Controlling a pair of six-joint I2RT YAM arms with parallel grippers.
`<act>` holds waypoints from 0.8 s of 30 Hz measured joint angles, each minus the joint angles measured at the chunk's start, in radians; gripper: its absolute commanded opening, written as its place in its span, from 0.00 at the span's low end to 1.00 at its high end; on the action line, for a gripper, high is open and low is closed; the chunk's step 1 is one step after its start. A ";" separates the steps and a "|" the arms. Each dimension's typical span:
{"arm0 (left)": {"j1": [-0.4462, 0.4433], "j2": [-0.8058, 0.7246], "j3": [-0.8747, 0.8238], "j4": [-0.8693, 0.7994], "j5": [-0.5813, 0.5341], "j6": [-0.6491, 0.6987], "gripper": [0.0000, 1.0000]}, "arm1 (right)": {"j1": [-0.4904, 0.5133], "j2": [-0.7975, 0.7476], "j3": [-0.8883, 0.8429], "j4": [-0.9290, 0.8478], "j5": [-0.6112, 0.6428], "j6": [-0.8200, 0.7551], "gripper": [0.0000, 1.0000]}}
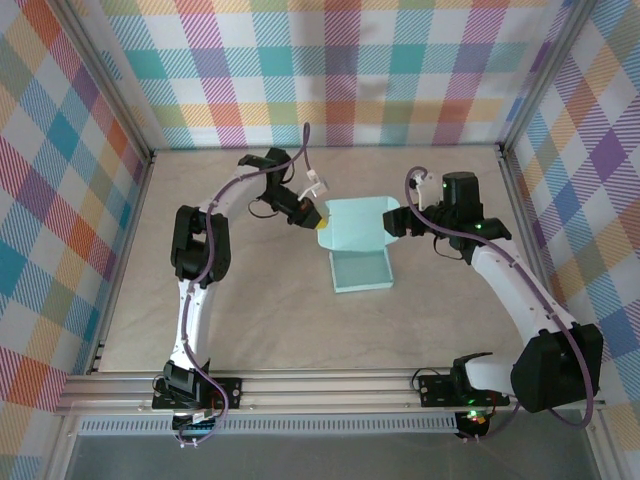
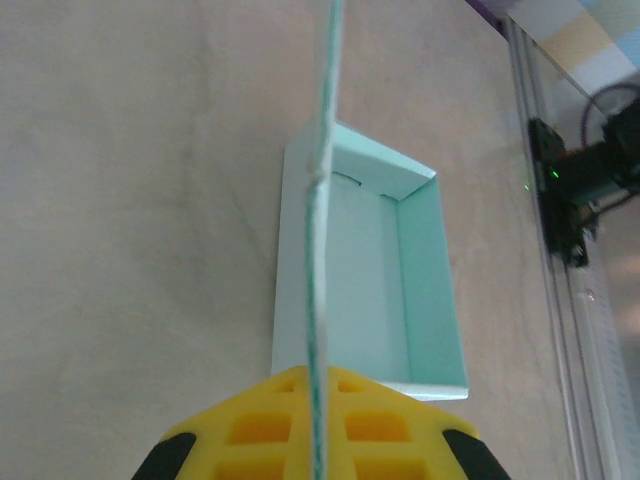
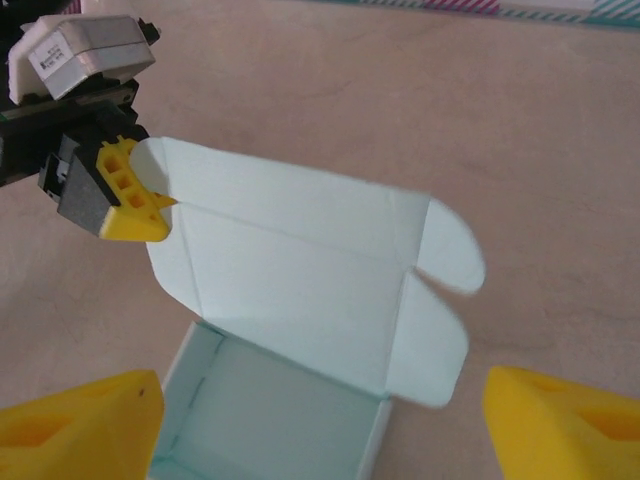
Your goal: Fold the paper box
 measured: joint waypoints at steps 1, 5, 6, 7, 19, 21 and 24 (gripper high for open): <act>0.000 -0.005 -0.009 -0.028 0.005 0.038 0.00 | 0.000 0.005 0.006 -0.015 -0.010 -0.016 0.83; 0.007 -0.021 -0.022 -0.109 0.018 0.147 0.00 | 0.000 0.044 0.059 -0.077 -0.045 -0.113 0.83; 0.009 -0.025 -0.022 -0.122 0.020 0.172 0.00 | 0.000 0.057 0.076 -0.095 -0.056 -0.145 0.83; 0.012 -0.029 -0.022 -0.137 0.025 0.195 0.00 | 0.000 0.071 0.094 -0.116 -0.068 -0.184 0.83; 0.031 -0.032 -0.037 -0.199 0.033 0.319 0.00 | -0.006 0.450 0.505 -0.602 -0.167 -0.644 0.60; 0.032 -0.032 -0.047 -0.198 0.032 0.320 0.00 | -0.006 0.515 0.575 -0.685 -0.176 -0.692 0.51; 0.033 -0.034 -0.064 -0.194 0.032 0.319 0.00 | -0.006 0.569 0.618 -0.776 -0.185 -0.741 0.44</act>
